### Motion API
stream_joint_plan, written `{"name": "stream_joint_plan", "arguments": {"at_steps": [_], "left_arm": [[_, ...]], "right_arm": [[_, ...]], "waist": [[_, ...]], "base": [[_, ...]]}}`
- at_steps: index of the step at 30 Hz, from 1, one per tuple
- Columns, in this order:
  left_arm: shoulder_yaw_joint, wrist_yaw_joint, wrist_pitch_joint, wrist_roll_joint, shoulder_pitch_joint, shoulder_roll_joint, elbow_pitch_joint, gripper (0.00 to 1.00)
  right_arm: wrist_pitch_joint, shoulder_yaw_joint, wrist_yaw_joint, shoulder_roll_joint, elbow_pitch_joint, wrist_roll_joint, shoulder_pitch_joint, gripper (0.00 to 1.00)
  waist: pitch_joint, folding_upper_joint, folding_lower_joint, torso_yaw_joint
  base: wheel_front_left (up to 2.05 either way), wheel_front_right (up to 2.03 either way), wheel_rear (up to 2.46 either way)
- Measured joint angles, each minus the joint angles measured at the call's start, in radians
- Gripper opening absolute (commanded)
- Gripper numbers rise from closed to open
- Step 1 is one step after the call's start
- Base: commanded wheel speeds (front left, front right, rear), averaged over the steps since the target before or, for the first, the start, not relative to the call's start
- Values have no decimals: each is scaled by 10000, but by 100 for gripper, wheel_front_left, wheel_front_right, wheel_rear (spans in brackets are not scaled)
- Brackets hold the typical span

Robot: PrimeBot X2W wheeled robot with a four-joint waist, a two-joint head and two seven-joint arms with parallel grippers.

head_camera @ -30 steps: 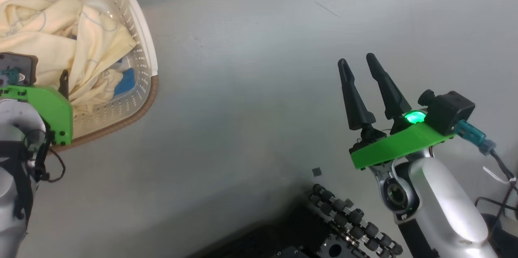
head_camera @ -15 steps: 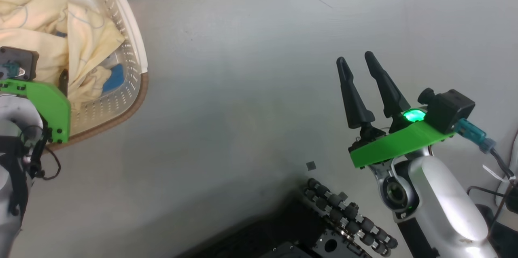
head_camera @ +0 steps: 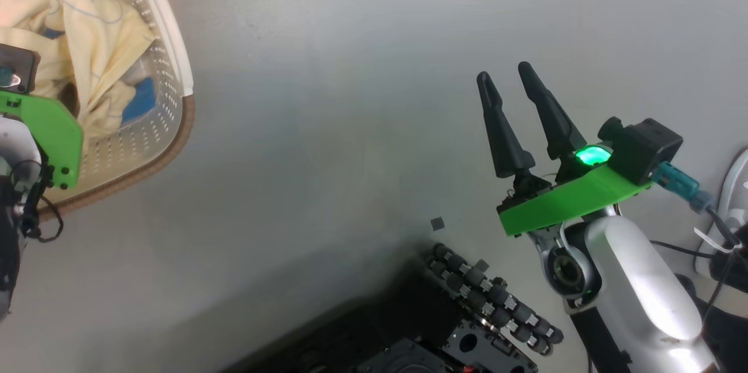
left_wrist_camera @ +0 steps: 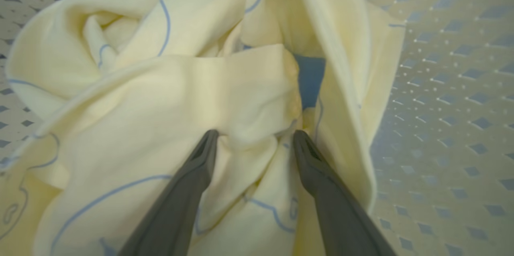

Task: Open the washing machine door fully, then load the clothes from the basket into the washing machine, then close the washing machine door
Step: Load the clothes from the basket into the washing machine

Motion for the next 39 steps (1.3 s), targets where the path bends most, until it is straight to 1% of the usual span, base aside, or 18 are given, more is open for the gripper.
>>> {"name": "stream_joint_plan", "arguments": {"at_steps": [10, 11, 12, 13, 14, 15, 16, 17, 18, 20, 21, 26, 31, 39], "left_arm": [[-382, 10, -437, 307, -580, -23, 704, 100], [-414, 12, -476, 336, -616, -29, 761, 98], [-464, 12, -541, 384, -646, -29, 823, 91], [-497, 12, -550, 418, -679, -35, 888, 79], [-537, 15, -562, 431, -722, -36, 955, 64], [-593, 27, -625, 462, -769, -36, 1026, 47], [-635, 27, -669, 489, -811, -38, 1097, 39], [-658, 27, -694, 510, -843, -48, 1172, 35], [-686, 27, -696, 512, -878, -56, 1231, 24], [-732, 27, -767, 512, -972, -88, 1365, 11], [-759, 27, -769, 514, -1012, -105, 1417, 0], [-817, 25, -928, 512, -1173, -182, 1626, 0], [-757, 163, -1486, 330, -1175, -301, 1783, 0], [-537, 284, -2568, -314, -701, -978, 1601, 0]], "right_arm": [[0, 13, 0, 2, -86, 90, -105, 100], [0, 10, 0, 2, -88, 90, -105, 100], [0, 2, 0, 2, -94, 90, -105, 100], [0, -13, 0, 2, -105, 90, -105, 100], [0, -31, 0, 2, -127, 92, -105, 100], [0, -48, 0, 2, -148, 94, -105, 100], [0, -65, 0, 2, -161, 109, -105, 100], [0, -81, 0, 2, -174, 136, -105, 100], [0, -105, 0, 2, -184, 169, -105, 100], [0, -176, 0, 2, -194, 176, -105, 100], [0, -211, 0, 2, -196, 176, -105, 100], [0, -261, 0, 2, -194, 176, -105, 100], [0, -249, 0, 2, -138, 263, -167, 100], [0, -671, 0, 0, -46, 56, -290, 100]], "waist": [[317, 0, -1, -131], [323, 0, -1, -124], [330, 0, -1, -118], [337, 1, -1, -110], [345, 1, -1, -102], [355, 1, -1, -95], [366, 1, -1, -88], [376, 1, -1, -83], [388, 1, -1, -76], [409, 1, -1, -57], [420, 1, -1, -47], [457, 1, -1, -13], [336, 1, 0, 9], [-245, 1, -1, 548]], "base": [[0, 0, 0], [0, 0, 0], [0, 0, 0], [0, 0, 0], [0, 0, 0], [0, 0, 0], [0, 0, 0], [0, 0, 0], [0, 0, 0], [0, 0, 0], [0, 0, 0], [0, 0, 0], [0, 0, 0], [0, 0, 0]]}}
